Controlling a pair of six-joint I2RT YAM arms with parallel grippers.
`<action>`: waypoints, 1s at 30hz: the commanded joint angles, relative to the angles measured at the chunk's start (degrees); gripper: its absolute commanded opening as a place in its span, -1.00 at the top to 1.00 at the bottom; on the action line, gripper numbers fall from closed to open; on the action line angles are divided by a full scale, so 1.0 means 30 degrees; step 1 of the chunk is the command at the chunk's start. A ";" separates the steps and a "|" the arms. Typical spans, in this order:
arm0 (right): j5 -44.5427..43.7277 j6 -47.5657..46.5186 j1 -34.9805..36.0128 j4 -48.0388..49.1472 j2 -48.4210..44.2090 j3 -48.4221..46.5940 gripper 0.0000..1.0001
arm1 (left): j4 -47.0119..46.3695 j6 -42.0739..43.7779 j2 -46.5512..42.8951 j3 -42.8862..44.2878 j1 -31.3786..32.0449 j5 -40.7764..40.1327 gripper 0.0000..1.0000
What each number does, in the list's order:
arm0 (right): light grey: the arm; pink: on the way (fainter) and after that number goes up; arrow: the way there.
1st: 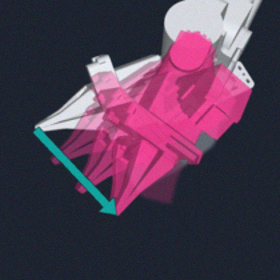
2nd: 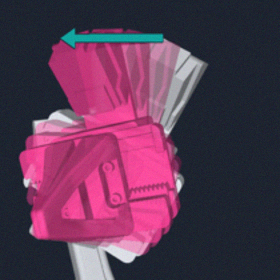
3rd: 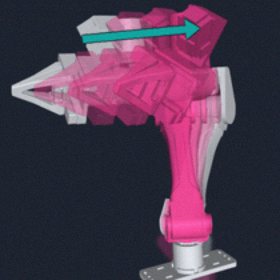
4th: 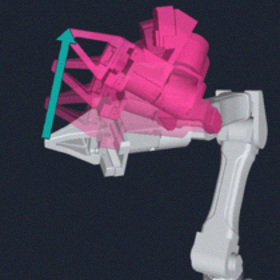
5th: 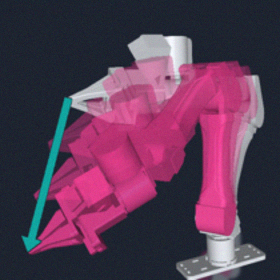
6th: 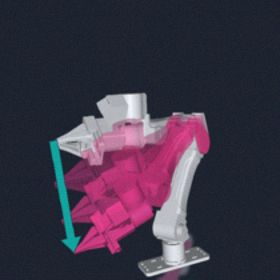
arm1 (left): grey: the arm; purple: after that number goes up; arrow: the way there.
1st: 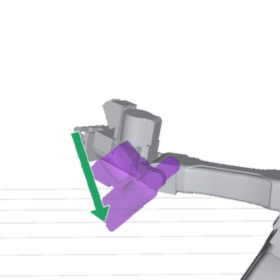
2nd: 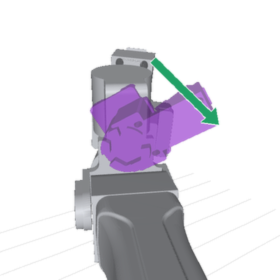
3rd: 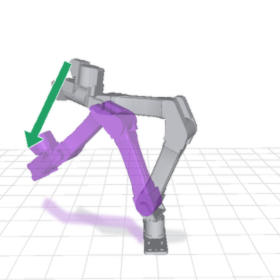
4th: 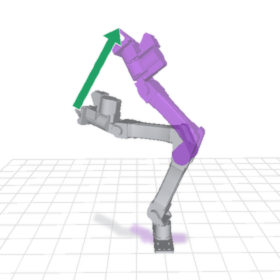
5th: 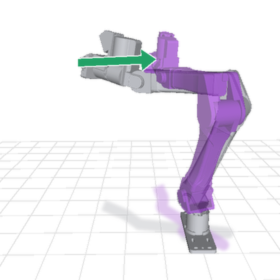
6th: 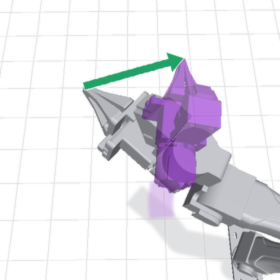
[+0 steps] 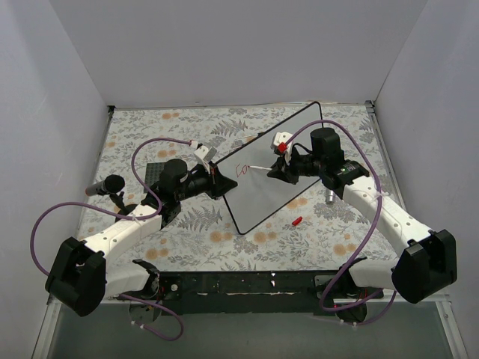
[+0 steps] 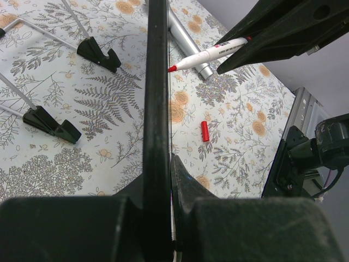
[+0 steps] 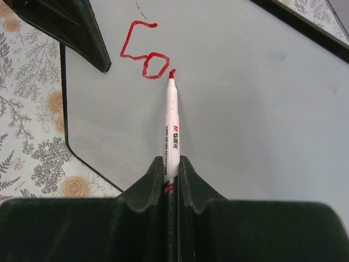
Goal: Write a sentence on the whiteboard
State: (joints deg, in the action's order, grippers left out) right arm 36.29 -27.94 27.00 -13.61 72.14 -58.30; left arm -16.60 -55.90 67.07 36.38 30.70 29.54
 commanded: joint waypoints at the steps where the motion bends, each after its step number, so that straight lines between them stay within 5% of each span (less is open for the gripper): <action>1: -0.0115 -0.0441 -0.0037 -0.0005 -0.0140 0.0186 0.97 | 0.0289 0.1348 -0.0383 0.0617 0.0080 0.0466 1.00; 30: -0.0263 -0.0267 -0.0915 0.0111 -0.0111 -0.0280 0.97 | 0.0318 0.1377 -0.0354 0.0646 0.0021 0.0612 1.00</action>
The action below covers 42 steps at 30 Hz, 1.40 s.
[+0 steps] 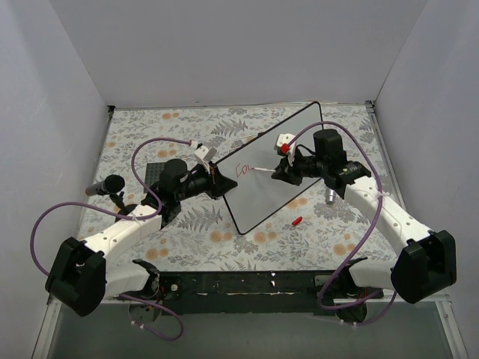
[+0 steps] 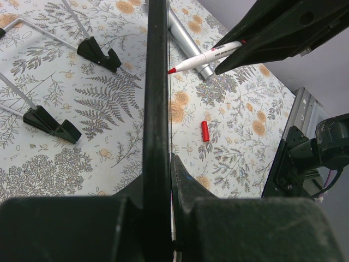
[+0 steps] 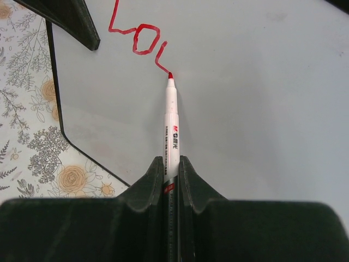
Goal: Write a sentence on the whiteboard
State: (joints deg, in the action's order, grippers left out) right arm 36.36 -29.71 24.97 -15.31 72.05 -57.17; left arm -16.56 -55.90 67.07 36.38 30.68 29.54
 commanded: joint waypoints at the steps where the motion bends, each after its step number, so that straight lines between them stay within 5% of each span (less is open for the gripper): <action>1: -0.0255 0.0354 -0.0209 0.0709 -0.0053 -0.0777 0.97 | 0.0275 0.1348 -0.0354 0.0646 0.0029 0.0612 1.00; 42: -0.0313 0.0295 -0.0619 0.0152 -0.0199 -0.0134 0.97 | 0.0362 0.1377 -0.0295 0.0675 -0.0001 0.0730 1.00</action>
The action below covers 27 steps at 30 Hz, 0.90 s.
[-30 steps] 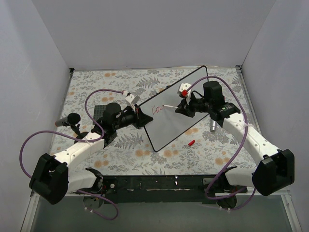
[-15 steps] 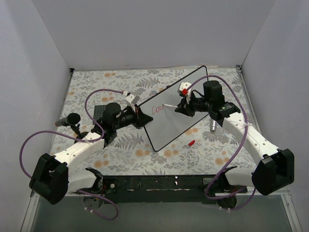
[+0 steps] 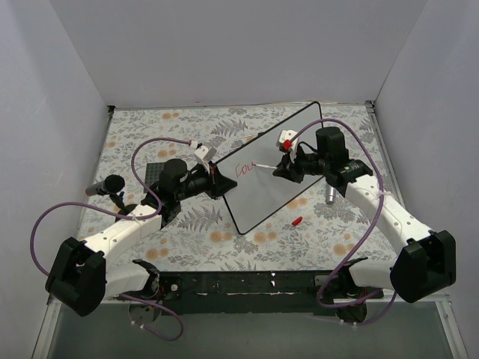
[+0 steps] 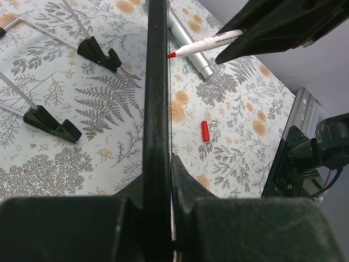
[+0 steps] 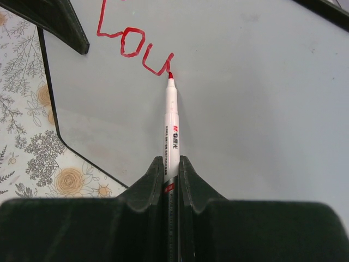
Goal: Write a sentence on the whiteboard
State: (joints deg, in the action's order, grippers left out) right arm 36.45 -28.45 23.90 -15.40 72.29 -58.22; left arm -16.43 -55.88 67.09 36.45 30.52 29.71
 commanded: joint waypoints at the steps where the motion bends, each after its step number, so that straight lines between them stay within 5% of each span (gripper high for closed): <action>1: -0.0371 -0.0127 -0.0262 0.0211 -0.0279 0.0216 0.97 | 0.0290 0.1370 -0.0303 0.0654 0.0050 0.0671 1.00; 27: 0.1387 -0.0039 -0.1023 0.0738 -0.1099 -0.0546 0.97 | 0.0465 0.1457 -0.0302 0.0713 0.0050 0.0847 1.00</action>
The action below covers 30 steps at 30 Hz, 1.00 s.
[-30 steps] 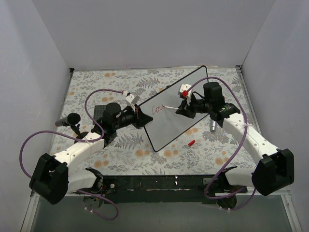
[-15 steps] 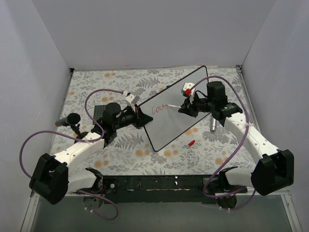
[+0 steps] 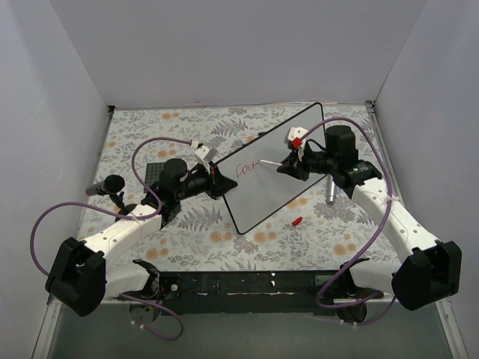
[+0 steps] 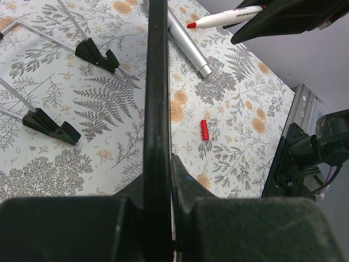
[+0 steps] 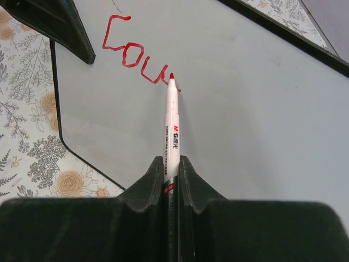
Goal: Write a sentence on the whiteboard
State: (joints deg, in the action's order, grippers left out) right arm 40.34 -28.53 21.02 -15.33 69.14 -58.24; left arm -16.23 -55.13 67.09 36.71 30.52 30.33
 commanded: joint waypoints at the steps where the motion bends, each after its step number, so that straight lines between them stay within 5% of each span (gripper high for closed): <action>1: 0.0060 -0.0010 -0.0091 0.0716 0.0008 -0.0597 0.97 | 0.0400 0.1210 -0.0303 0.0625 0.0050 0.0643 1.00; 30: 0.0499 -0.1094 -0.0267 0.0716 -0.0079 -0.0158 0.97 | 0.0458 0.1210 -0.0390 0.0508 0.0050 0.0848 1.00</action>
State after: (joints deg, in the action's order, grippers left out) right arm 40.60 -30.83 20.58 -15.00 69.25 -58.24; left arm -15.90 -54.61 67.09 36.93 30.52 30.72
